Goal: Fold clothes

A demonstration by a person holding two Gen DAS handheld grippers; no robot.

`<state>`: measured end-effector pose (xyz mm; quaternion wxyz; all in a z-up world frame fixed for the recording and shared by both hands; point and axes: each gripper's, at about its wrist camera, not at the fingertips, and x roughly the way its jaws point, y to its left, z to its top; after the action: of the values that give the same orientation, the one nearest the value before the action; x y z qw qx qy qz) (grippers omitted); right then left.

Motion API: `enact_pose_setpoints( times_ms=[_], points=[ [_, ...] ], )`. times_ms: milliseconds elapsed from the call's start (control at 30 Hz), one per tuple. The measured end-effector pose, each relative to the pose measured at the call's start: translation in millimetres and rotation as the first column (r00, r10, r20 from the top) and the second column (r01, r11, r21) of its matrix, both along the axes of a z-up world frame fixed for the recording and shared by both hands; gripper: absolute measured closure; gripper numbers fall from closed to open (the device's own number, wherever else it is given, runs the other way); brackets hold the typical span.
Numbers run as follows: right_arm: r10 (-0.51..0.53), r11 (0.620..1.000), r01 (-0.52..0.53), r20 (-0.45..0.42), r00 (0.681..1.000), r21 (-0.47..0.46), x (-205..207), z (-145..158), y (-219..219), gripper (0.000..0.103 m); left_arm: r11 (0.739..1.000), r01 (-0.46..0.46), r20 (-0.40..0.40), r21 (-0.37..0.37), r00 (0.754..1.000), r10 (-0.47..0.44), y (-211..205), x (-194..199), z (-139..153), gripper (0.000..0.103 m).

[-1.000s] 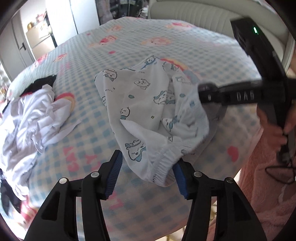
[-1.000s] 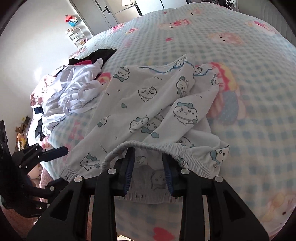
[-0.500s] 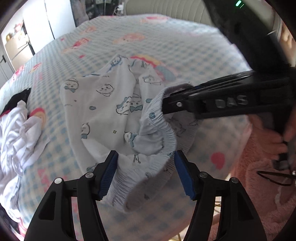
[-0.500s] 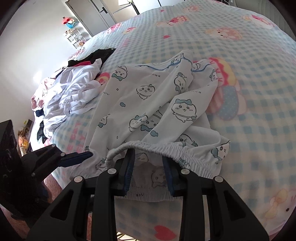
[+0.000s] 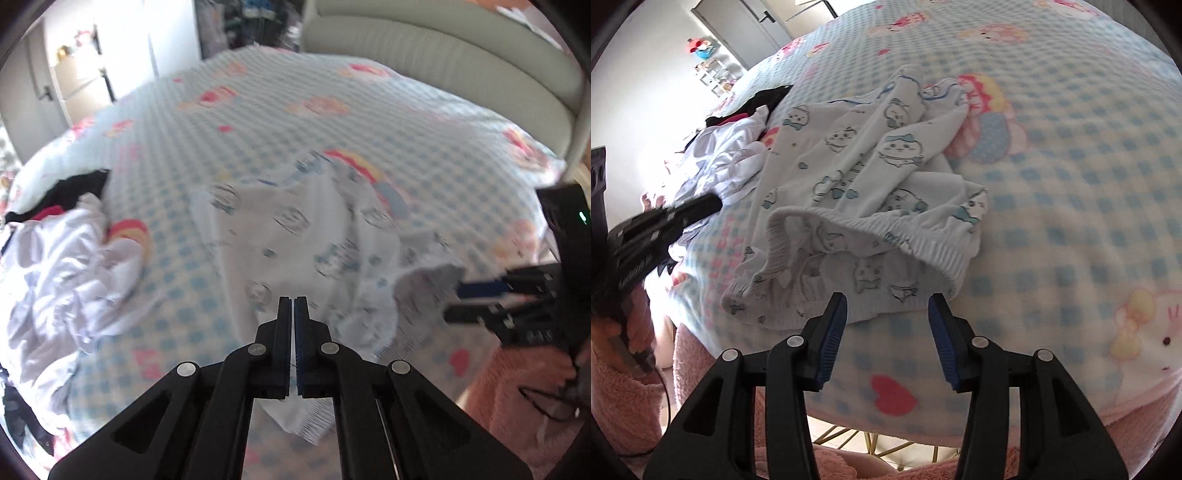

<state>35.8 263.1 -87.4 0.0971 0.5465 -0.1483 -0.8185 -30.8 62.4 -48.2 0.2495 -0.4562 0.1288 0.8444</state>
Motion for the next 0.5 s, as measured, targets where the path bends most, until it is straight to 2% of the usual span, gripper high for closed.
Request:
enact_pose_setpoints(
  times_ms=[33, 67, 100, 133, 167, 233, 267, 300, 333, 367, 400, 500],
  points=[
    [-0.01, 1.0, 0.01, 0.011, 1.0, -0.001, -1.1, -1.6, 2.1, 0.056, 0.999, 0.037, 0.017, -0.005, 0.999, -0.037, 8.0, 4.3, -4.9, 0.094],
    [-0.021, 1.0, 0.021, 0.017, 1.0, -0.001, -1.5, -1.9, 3.8, 0.056, 0.998, 0.06, 0.028, -0.009, 0.998, -0.06, 15.3, 8.1, -9.3, 0.075],
    [-0.027, 1.0, 0.027, 0.017, 0.999, -0.002, -1.2, -0.9, 5.0, 0.056, 0.997, 0.077, 0.035, -0.014, 0.996, -0.077, 22.3, 11.7, -13.4, 0.045],
    [-0.033, 0.999, 0.034, 0.016, 0.999, -0.003, -0.8, 0.1, 6.2, 0.056, 0.995, 0.094, 0.042, -0.019, 0.995, -0.093, 29.3, 15.3, -17.5, 0.036],
    [-0.039, 0.999, 0.039, 0.016, 0.999, -0.002, 0.1, 1.3, 7.1, 0.056, 0.994, 0.11, 0.049, -0.024, 0.993, -0.109, 36.3, 18.9, -21.5, 0.035],
    [-0.049, 0.999, 0.049, 0.019, 0.999, 0.001, 3.6, 2.5, 9.3, 0.056, 0.99, 0.132, 0.058, -0.056, 0.99, -0.128, 49.2, 23.3, -31.8, 0.035],
    [-0.051, 0.999, 0.051, 0.027, 0.998, -0.004, 4.9, 1.0, 10.7, 0.056, 0.987, 0.131, 0.057, -0.094, 0.99, -0.126, 54.6, 22.8, -38.8, 0.041],
    [-0.055, 0.998, 0.055, 0.04, 0.998, -0.008, 5.5, -2.1, 12.4, 0.056, 0.983, 0.129, 0.055, -0.131, 0.991, -0.123, 60.1, 22.4, -45.8, 0.061],
    [-0.061, 0.998, 0.062, 0.054, 0.997, -0.013, 5.8, -5.7, 14.7, 0.056, 0.98, 0.111, 0.057, -0.166, 0.993, -0.103, 62.3, 18.9, -51.3, 0.074],
    [-0.065, 0.998, 0.067, 0.063, 0.996, -0.02, 5.8, -8.3, 16.7, 0.056, 0.976, 0.086, 0.058, -0.2, 0.995, -0.076, 63.1, 14.1, -56.2, 0.096],
    [-0.068, 0.997, 0.07, 0.066, 0.995, -0.028, 5.8, -9.7, 18.1, 0.056, 0.977, 0.051, 0.042, -0.205, 0.998, -0.043, 60.5, 9.7, -54.3, 0.097],
    [-0.052, 0.997, 0.055, 0.054, 0.997, -0.06, 2.2, -9.7, 14.9, 0.056, 0.993, -0.054, -0.04, -0.102, 0.998, 0.05, 35.2, 9.8, -15.4, 0.097]
  ],
)
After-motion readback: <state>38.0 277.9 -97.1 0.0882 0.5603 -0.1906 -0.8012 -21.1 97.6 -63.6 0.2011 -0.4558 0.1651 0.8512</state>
